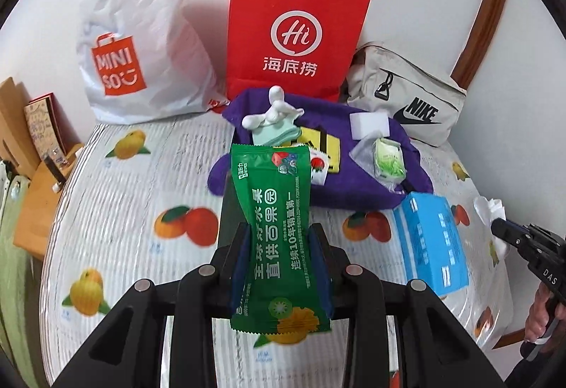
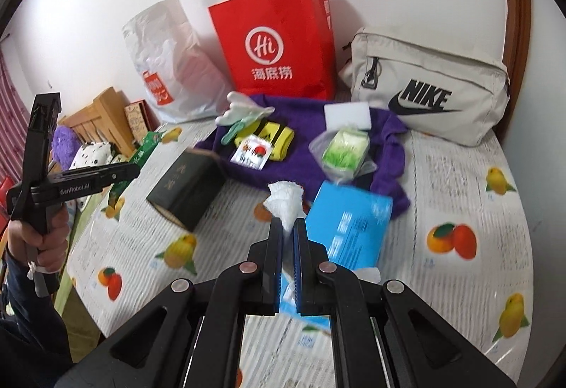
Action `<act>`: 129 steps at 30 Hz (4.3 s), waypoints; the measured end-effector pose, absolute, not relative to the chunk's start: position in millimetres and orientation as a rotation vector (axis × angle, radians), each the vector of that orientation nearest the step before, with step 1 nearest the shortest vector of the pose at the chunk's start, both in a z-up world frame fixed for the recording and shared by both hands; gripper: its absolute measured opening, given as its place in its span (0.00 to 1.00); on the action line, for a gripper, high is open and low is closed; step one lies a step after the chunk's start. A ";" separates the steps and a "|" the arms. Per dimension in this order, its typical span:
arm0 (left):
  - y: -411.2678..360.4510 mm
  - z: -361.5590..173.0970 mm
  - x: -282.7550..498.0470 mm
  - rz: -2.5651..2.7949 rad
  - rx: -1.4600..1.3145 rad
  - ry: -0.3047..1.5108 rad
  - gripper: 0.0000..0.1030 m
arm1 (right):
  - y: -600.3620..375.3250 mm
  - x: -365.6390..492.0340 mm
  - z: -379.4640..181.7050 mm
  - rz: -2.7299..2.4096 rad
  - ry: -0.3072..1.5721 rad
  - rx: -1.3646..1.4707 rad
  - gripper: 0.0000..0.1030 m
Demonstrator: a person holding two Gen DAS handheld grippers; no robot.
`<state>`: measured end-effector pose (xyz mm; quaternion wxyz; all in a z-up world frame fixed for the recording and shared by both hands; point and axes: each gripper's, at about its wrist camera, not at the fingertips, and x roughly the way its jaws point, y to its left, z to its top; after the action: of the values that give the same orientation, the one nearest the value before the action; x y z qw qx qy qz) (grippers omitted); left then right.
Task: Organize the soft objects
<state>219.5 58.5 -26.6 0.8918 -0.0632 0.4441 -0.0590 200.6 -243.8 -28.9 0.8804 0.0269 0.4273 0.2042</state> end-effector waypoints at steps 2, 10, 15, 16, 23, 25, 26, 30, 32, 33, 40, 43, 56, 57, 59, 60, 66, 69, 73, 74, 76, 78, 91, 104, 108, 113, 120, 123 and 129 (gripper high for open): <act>56.7 -26.6 229.3 -0.129 -0.131 0.922 0.31 | -243.6 212.6 -28.2 0.419 0.888 0.058 0.05; 50.4 -30.3 267.1 -0.148 -0.112 0.945 0.31 | -244.5 251.2 -32.7 0.395 0.875 0.083 0.05; 47.1 -34.8 290.1 -0.159 -0.113 0.957 0.31 | -245.0 277.6 -39.5 0.355 0.879 0.084 0.05; 45.7 -35.9 294.7 -0.164 -0.112 0.960 0.31 | -245.1 282.8 -41.3 0.353 0.883 0.086 0.05; 31.5 -41.2 327.2 -0.194 -0.092 0.980 0.31 | -244.2 319.4 -57.5 0.345 0.904 0.106 0.05; 26.8 -43.3 336.6 -0.208 -0.092 0.986 0.31 | -243.0 332.0 -62.9 0.346 0.914 0.110 0.05; 24.9 -44.2 341.4 -0.216 -0.098 0.991 0.31 | -242.3 335.0 -64.4 0.346 0.916 0.111 0.05; 13.7 -49.0 357.0 -0.241 -0.093 0.993 0.31 | -237.2 354.3 -72.3 0.351 0.928 0.106 0.06; 8.4 -54.5 365.2 -0.248 -0.092 1.007 0.31 | -233.2 361.7 -76.5 0.356 0.936 0.101 0.06; 6.4 -56.5 368.0 -0.252 -0.093 1.010 0.31 | -230.7 366.1 -79.1 0.361 0.943 0.100 0.06; -6.2 -71.7 385.8 -0.278 -0.098 1.047 0.31 | -215.2 385.7 -94.3 0.384 0.984 0.090 0.06; -12.0 -77.6 391.2 -0.293 -0.091 1.052 0.31 | -209.0 392.3 -103.9 0.387 1.010 0.084 0.06; -17.4 -98.3 409.0 -0.295 -0.074 1.095 0.33 | -202.3 413.5 -131.1 0.375 1.083 0.104 0.09; -17.4 -99.5 410.1 -0.298 -0.077 1.099 0.33 | -201.7 413.6 -131.9 0.377 1.085 0.103 0.09; -18.0 -100.9 412.0 -0.302 -0.082 1.106 0.34 | -200.1 414.0 -133.2 0.381 1.088 0.097 0.09; -19.2 -101.9 412.8 -0.304 -0.078 1.112 0.36 | -199.4 413.9 -133.8 0.382 1.090 0.094 0.09; -24.2 -97.9 409.5 -0.270 -0.041 1.125 0.54 | -199.8 411.4 -129.5 0.379 1.080 0.088 0.46; -23.3 -91.6 405.7 -0.260 -0.036 1.116 0.61 | -201.7 405.8 -120.1 0.376 1.040 0.083 0.51; -23.2 -77.9 396.4 -0.237 -0.019 1.104 0.69 | -205.9 399.1 -110.1 0.365 1.028 0.080 0.51; -23.2 -74.4 393.4 -0.235 -0.016 1.099 0.70 | -207.5 396.5 -106.8 0.359 1.024 0.080 0.51; -23.1 -65.2 384.5 -0.224 -0.007 1.079 0.74 | -210.9 390.2 -99.3 0.352 1.015 0.084 0.54; -24.6 -59.0 378.0 -0.210 0.001 1.068 0.75 | -214.6 383.0 -92.8 0.345 1.003 0.092 0.60; -4.1 -18.2 295.3 -0.033 0.019 1.014 0.83 | -229.7 308.9 -55.0 0.295 0.931 0.127 0.77; 7.7 14.6 190.7 0.064 0.011 0.897 0.96 | -226.9 218.4 -19.8 0.245 0.815 0.096 0.98; 10.1 13.4 158.4 0.062 -0.019 0.883 0.99 | -224.7 188.3 -12.2 0.238 0.799 0.068 0.99; 11.6 7.5 125.1 0.057 -0.041 0.872 0.99 | -228.6 149.6 -5.5 0.204 0.790 0.056 0.99; 13.4 3.0 90.0 0.083 -0.031 0.856 0.99 | -234.6 106.0 -2.3 0.176 0.772 0.053 0.99; 12.5 2.6 75.6 0.086 -0.030 0.854 0.99 | -234.7 88.8 0.2 0.177 0.759 0.046 0.99; 6.9 6.5 57.3 0.062 -0.017 0.838 1.00 | -236.9 65.7 7.3 0.184 0.734 0.054 0.99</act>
<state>57.3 6.9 6.5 0.9130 -0.0082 0.4068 0.0300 65.7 -236.9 7.3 0.9290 0.0265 0.3581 0.0897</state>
